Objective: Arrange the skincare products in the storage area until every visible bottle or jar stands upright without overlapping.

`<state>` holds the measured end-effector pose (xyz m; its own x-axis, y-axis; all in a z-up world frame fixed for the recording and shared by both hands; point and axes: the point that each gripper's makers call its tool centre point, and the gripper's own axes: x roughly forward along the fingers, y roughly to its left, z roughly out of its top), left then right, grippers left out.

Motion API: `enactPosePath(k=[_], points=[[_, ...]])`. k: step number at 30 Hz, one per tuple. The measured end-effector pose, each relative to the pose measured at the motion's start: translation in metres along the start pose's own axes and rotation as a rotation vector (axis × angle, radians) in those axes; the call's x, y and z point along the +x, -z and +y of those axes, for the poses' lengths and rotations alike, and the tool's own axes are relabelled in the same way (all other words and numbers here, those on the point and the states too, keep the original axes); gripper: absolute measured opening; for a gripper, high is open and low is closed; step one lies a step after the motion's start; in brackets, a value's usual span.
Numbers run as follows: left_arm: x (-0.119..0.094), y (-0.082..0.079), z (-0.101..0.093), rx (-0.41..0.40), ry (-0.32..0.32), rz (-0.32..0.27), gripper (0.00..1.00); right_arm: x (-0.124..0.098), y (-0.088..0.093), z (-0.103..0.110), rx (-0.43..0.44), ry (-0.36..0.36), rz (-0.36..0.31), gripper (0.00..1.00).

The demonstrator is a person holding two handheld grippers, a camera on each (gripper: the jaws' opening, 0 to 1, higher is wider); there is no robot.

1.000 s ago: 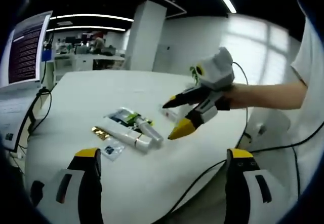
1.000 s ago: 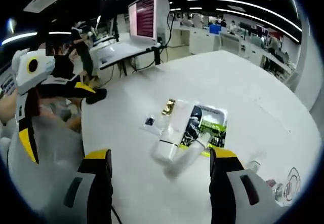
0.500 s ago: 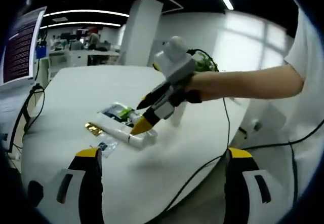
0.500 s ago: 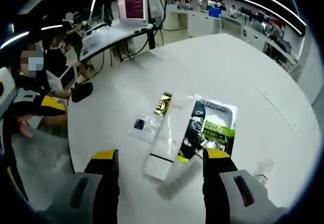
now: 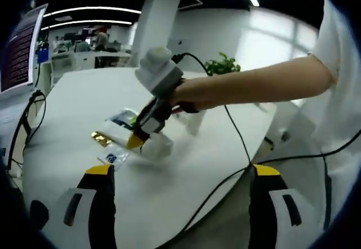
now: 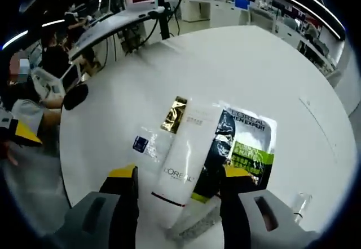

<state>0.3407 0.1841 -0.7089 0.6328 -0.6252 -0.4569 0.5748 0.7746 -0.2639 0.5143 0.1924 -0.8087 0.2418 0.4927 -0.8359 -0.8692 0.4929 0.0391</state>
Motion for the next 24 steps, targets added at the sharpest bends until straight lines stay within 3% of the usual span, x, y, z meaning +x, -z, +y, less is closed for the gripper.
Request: enactPosePath(k=[4, 13, 19, 24], points=[[0.000, 0.000, -0.001, -0.005, 0.000, 0.001, 0.91, 0.010, -0.013, -0.006, 0.013, 0.016, -0.015, 0.54], [-0.002, 0.002, 0.004, 0.024, -0.025, 0.013, 0.89, 0.024, -0.017, -0.002, 0.001, 0.037, 0.031, 0.47], [-0.003, 0.001, 0.004, 0.018, -0.024, 0.010, 0.89, 0.027, -0.003, -0.006, -0.010, 0.070, 0.109, 0.40], [-0.003, 0.001, 0.002, 0.026, -0.020, 0.010, 0.89, 0.038, -0.001, -0.009, 0.019, 0.068, 0.108, 0.37]])
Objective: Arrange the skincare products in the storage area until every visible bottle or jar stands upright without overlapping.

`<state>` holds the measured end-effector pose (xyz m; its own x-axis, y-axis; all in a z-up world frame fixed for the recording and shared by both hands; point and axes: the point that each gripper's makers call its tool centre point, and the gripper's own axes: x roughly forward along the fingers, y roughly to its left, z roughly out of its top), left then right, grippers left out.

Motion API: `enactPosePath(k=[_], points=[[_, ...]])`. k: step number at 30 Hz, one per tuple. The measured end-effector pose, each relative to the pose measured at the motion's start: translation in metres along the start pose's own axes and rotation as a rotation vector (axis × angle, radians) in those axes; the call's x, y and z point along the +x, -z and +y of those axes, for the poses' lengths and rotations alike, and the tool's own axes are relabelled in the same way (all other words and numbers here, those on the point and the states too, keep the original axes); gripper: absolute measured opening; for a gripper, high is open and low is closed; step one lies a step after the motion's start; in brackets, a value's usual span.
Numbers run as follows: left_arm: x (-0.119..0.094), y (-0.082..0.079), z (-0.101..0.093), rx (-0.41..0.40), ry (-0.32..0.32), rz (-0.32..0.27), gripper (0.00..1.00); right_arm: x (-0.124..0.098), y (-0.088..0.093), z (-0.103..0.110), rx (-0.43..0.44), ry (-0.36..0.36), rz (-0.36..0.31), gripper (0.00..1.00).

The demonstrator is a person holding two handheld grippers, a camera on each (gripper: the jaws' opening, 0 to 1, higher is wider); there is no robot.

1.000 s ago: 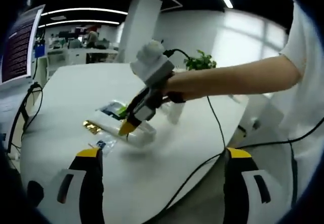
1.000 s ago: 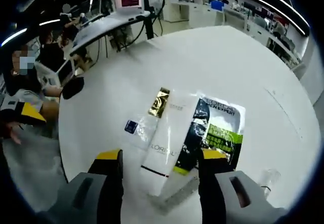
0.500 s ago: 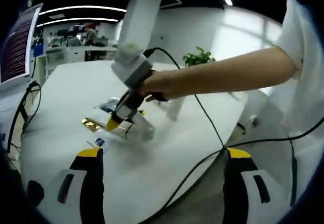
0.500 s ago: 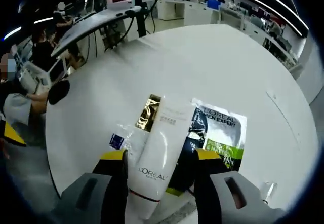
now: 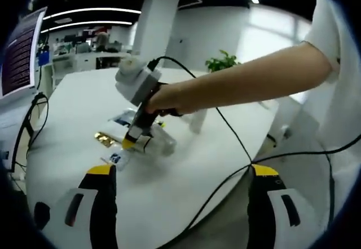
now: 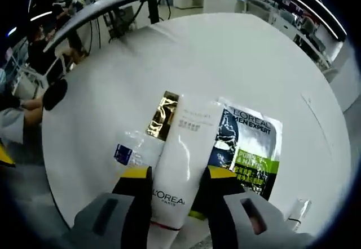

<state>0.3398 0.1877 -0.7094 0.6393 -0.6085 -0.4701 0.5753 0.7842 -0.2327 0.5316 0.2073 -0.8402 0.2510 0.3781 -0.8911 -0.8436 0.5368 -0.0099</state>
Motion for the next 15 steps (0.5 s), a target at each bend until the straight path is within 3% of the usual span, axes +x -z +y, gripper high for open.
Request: enactPosePath(k=[3, 12, 15], points=[[0.0001, -0.0010, -0.0003, 0.000, 0.001, -0.004, 0.88, -0.0011, -0.0007, 0.0027, -0.018, 0.021, -0.037, 0.34], [-0.0002, -0.0013, -0.0010, 0.013, -0.001, -0.002, 0.88, -0.0077, 0.0023, 0.0018, 0.063, 0.016, -0.068, 0.30], [-0.0006, -0.0019, -0.0009, 0.010, 0.000, -0.005, 0.87, -0.0099, 0.0005, 0.0011, 0.009, 0.030, -0.067, 0.29]])
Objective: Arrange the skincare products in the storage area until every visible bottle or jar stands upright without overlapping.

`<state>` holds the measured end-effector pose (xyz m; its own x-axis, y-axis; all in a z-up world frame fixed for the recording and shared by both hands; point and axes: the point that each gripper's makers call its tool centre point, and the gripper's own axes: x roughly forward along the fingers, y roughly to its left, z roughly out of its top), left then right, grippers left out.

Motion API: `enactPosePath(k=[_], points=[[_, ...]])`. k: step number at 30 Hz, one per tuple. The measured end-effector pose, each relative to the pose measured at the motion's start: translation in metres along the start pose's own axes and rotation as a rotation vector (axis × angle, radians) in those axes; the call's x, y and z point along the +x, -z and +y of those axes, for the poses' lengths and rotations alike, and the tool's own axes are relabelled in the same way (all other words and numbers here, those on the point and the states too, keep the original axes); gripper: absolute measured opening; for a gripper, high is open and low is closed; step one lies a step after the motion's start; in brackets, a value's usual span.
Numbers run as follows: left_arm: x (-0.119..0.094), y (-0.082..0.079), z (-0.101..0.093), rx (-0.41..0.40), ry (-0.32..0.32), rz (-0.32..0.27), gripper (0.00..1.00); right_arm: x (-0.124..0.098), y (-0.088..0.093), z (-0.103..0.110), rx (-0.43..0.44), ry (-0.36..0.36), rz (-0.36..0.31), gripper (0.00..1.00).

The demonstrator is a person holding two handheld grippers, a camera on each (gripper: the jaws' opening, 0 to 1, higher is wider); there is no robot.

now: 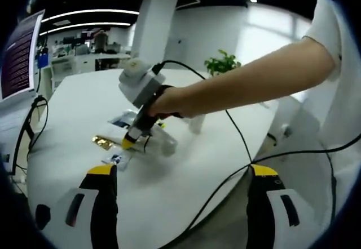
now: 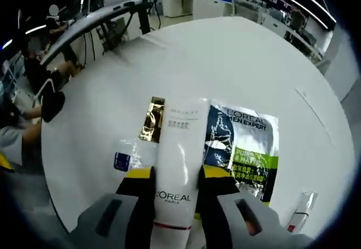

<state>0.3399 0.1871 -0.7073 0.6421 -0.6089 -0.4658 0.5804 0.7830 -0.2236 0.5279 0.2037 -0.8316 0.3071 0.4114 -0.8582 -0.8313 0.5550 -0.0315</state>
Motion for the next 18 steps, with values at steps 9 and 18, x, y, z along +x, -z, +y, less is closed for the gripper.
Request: enactPosePath(k=[9, 18], points=[[-0.001, -0.003, 0.004, 0.001, -0.016, -0.015, 0.86, -0.030, -0.027, -0.006, 0.005, 0.005, -0.126, 0.28], [-0.003, -0.010, 0.002, -0.022, -0.011, -0.054, 0.85, -0.052, -0.031, -0.005, -0.004, 0.014, -0.199, 0.28]])
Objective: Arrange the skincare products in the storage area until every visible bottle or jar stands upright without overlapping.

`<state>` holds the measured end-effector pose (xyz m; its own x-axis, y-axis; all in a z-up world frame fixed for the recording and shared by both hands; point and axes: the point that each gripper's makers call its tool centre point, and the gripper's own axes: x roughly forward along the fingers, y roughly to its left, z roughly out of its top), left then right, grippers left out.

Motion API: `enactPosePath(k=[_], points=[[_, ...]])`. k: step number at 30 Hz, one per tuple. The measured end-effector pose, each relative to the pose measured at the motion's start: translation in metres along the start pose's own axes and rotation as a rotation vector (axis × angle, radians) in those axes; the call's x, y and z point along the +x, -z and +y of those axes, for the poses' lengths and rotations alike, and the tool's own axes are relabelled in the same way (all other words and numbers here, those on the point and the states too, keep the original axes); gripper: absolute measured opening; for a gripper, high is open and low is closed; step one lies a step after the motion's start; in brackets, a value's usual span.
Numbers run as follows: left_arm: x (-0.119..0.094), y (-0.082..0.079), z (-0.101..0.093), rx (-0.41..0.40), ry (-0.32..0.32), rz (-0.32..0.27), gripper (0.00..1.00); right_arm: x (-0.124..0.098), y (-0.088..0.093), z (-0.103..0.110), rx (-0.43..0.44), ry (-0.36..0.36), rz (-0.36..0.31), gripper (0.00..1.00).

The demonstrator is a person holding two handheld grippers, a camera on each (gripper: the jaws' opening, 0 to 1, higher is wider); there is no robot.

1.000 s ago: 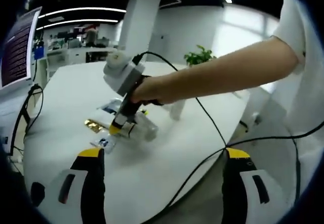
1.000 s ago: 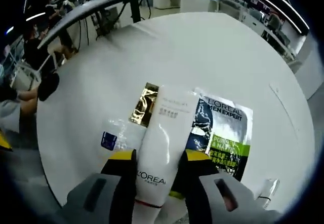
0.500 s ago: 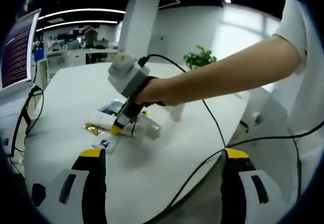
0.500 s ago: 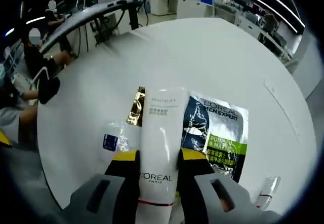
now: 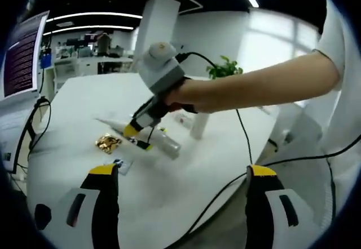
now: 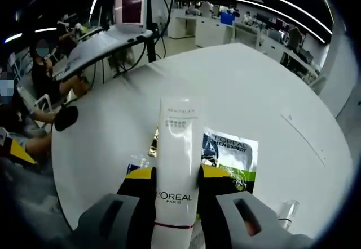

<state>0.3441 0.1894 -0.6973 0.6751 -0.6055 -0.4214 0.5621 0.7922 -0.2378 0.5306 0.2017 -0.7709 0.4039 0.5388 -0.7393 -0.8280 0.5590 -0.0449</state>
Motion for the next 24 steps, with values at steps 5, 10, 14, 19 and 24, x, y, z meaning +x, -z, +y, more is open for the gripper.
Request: enactPosePath(k=[5, 10, 14, 19, 24], points=[[-0.005, -0.008, 0.004, -0.071, -0.004, -0.055, 0.84, -0.014, -0.006, 0.000, 0.023, 0.009, -0.045, 0.28], [-0.011, -0.015, 0.009, -0.093, -0.031, -0.085, 0.84, -0.031, -0.012, 0.004, 0.026, 0.007, -0.106, 0.28], [-0.013, -0.018, 0.006, -0.093, -0.034, -0.092, 0.84, -0.047, -0.014, 0.013, 0.026, -0.013, -0.170, 0.28], [-0.017, -0.021, -0.002, -0.083, -0.036, -0.096, 0.84, -0.062, -0.011, 0.020, 0.013, -0.012, -0.200, 0.28], [-0.018, -0.021, -0.005, -0.075, -0.043, -0.100, 0.84, -0.077, -0.005, 0.022, 0.027, -0.008, -0.226, 0.28]])
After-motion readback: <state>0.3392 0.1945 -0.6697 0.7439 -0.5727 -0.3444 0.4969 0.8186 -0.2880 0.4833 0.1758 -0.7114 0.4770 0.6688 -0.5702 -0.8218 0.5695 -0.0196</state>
